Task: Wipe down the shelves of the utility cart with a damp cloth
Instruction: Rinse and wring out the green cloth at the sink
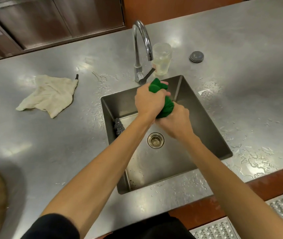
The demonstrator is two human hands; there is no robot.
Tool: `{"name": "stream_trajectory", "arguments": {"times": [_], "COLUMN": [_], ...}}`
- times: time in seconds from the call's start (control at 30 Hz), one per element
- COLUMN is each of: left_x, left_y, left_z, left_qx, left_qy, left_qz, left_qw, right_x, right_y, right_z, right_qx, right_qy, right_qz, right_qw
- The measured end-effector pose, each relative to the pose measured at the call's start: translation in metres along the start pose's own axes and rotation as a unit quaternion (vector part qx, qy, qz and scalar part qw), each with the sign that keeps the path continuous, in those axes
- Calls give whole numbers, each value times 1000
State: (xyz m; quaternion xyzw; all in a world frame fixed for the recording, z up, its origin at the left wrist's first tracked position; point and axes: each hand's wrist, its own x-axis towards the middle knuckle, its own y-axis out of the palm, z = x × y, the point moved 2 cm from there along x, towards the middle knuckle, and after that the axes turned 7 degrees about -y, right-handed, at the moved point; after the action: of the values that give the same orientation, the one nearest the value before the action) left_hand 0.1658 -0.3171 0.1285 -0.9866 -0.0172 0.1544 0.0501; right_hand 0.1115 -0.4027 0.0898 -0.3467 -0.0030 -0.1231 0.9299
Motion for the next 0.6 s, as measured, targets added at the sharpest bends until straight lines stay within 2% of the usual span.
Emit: {"name": "stream_trajectory", "arguments": {"times": [0.13,0.3,0.6], "left_x": [0,-1,11], "left_y": [-3,-5,-8], "left_z": [-12,-27,-37], "left_qx": [-73,-154,-170], "left_qy": [35,27,16], "left_qz": [85,164,270], "left_qw": [993,974,948], "right_x": [8,10,18], "right_y": [-15,-23,-15], "right_z": [7,14,16], "right_qx": [174,273,441], "right_qy": [13,-11,43], "right_qz": [105,183,276], "right_qw": [979,945,853]}}
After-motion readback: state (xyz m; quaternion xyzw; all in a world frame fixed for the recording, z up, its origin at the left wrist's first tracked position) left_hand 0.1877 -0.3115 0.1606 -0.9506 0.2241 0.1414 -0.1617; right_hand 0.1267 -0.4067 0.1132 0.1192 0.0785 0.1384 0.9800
